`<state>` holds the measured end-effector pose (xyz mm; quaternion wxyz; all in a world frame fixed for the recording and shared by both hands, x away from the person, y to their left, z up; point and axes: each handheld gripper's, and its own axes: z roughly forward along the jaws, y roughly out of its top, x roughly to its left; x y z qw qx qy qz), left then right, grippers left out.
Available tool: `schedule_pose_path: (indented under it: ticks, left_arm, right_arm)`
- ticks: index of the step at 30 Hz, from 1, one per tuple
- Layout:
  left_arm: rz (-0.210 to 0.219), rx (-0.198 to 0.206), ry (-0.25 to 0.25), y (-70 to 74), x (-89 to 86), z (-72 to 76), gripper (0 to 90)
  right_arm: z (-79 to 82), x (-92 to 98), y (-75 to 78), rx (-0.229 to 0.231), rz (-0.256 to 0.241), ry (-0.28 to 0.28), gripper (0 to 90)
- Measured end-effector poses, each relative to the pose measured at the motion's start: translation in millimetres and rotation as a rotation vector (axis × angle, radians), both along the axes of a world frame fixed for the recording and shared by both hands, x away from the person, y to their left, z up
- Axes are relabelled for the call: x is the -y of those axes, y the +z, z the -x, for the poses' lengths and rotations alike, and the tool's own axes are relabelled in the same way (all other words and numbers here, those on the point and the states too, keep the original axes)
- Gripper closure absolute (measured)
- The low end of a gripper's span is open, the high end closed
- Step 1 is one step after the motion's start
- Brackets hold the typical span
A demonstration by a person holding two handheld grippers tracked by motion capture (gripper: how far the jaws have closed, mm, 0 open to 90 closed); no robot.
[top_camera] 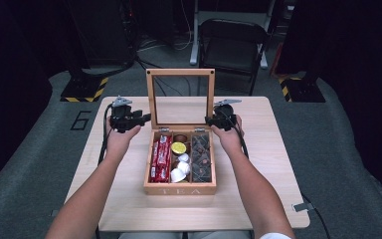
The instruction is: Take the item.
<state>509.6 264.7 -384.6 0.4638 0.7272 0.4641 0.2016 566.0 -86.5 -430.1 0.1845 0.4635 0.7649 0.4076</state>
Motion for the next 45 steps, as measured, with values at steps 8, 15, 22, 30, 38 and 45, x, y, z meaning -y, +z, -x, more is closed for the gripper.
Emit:
schedule_pose_path:
  ticks: [8,15,22,30,38,45]
  left_arm:
    - [0.002,-0.002,-0.001,0.1,0.4,2.1,54.0]
    - [0.007,-0.012,-0.006,-3.4,1.1,4.7,53.9]
    - [0.014,-0.021,-0.007,-4.1,-2.8,10.5,54.0]
    - [0.023,-0.025,0.003,0.3,-6.5,18.0,54.0]
    - [0.016,-0.037,-0.001,4.2,-6.5,24.6,54.0]
    - [0.008,-0.049,-0.004,6.3,-8.0,28.9,54.0]
  right_arm:
    - [0.5,-1.1,-0.4,-0.007,-0.011,-0.011,63.6]
    - [1.7,-2.2,-0.7,-0.023,0.007,-0.023,57.5]
    - [10.2,2.9,2.3,0.002,0.024,-0.018,53.0]
    - [30.6,3.2,14.1,0.051,0.027,0.002,48.5]
    - [48.9,-6.2,26.4,0.085,-0.001,0.078,51.0]
    - [58.2,-16.0,31.5,0.061,-0.016,0.176,52.6]
